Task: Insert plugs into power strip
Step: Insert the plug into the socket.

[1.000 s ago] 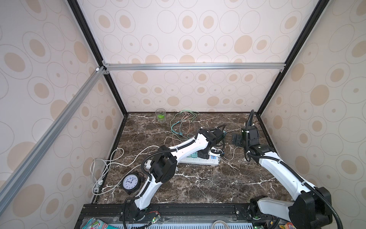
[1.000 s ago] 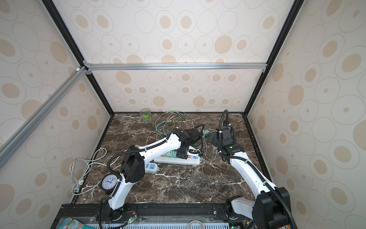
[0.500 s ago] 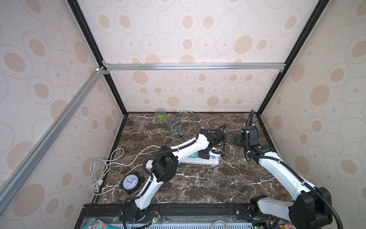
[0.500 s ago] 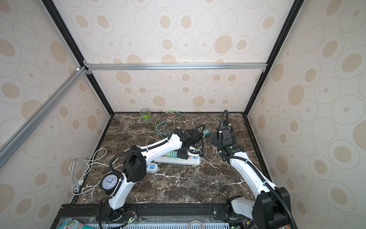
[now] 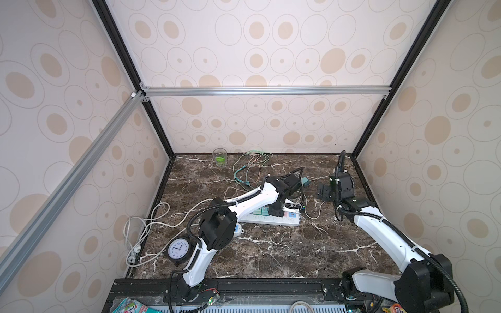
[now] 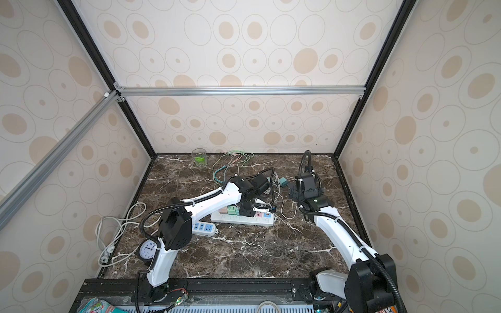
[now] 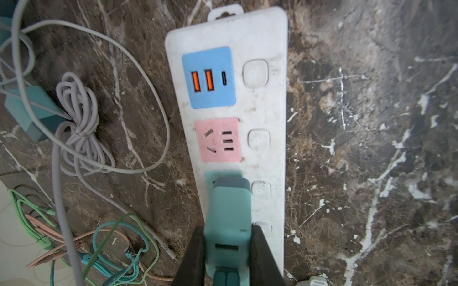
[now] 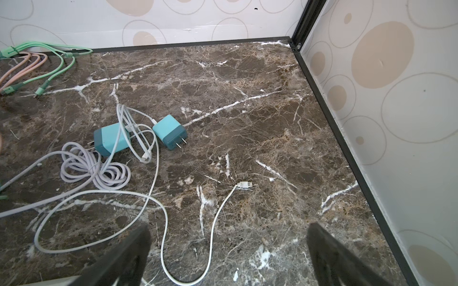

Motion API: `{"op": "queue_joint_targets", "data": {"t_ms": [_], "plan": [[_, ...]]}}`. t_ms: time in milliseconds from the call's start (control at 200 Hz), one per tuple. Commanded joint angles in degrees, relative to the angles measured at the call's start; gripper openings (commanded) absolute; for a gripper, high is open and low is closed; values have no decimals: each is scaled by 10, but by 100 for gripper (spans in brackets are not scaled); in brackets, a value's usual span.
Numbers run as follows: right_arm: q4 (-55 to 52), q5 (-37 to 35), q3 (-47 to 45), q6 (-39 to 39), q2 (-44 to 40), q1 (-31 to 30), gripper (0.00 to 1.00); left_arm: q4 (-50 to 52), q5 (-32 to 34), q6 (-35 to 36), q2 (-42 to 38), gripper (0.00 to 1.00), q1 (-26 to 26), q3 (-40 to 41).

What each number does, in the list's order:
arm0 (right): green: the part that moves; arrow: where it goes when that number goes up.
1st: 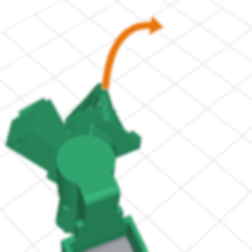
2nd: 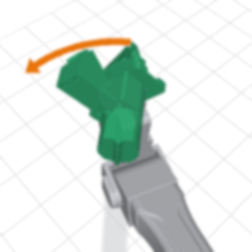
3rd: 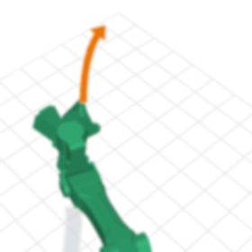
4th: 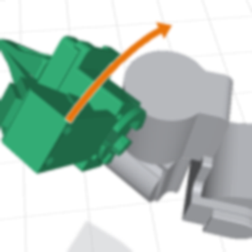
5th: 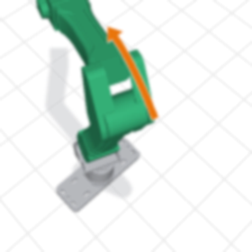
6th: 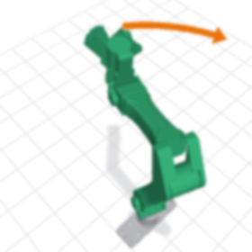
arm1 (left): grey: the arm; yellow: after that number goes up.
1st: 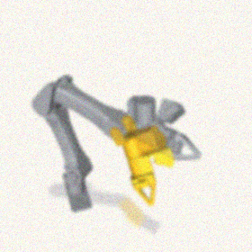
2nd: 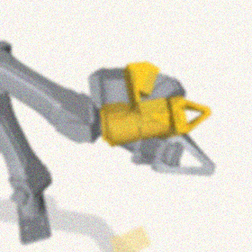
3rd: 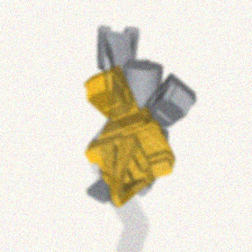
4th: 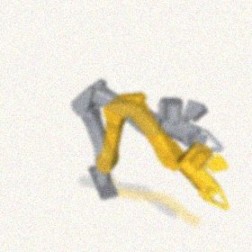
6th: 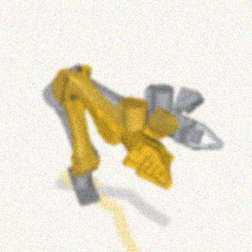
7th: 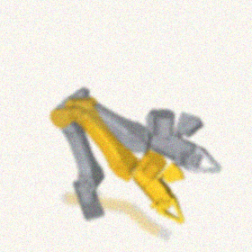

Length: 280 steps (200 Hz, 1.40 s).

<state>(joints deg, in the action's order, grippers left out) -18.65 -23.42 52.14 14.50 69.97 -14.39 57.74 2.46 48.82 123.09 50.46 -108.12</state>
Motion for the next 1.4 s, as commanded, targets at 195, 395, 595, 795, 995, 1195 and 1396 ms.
{"op": "queue_joint_targets", "data": {"t_ms": [195,395,595,795,995,1195,1396], "plan": [[-15,8,26,3,11,2,100,-5,4,55,55,0,-28,40],[-13,9,25,4,16,2,100,-12,3,66,60,0,-50,19],[-17,9,24,2,14,1,100,-24,-18,41,60,0,-49,48],[-21,7,25,-3,14,2,100,-92,-9,23,4,0,-38,151],[-23,13,30,2,17,1,100,-104,5,26,16,0,-41,130],[-18,24,20,2,5,2,100,-91,12,18,45,5,-52,63],[-19,31,16,0,2,2,100,-84,31,11,41,27,-67,57]]}}
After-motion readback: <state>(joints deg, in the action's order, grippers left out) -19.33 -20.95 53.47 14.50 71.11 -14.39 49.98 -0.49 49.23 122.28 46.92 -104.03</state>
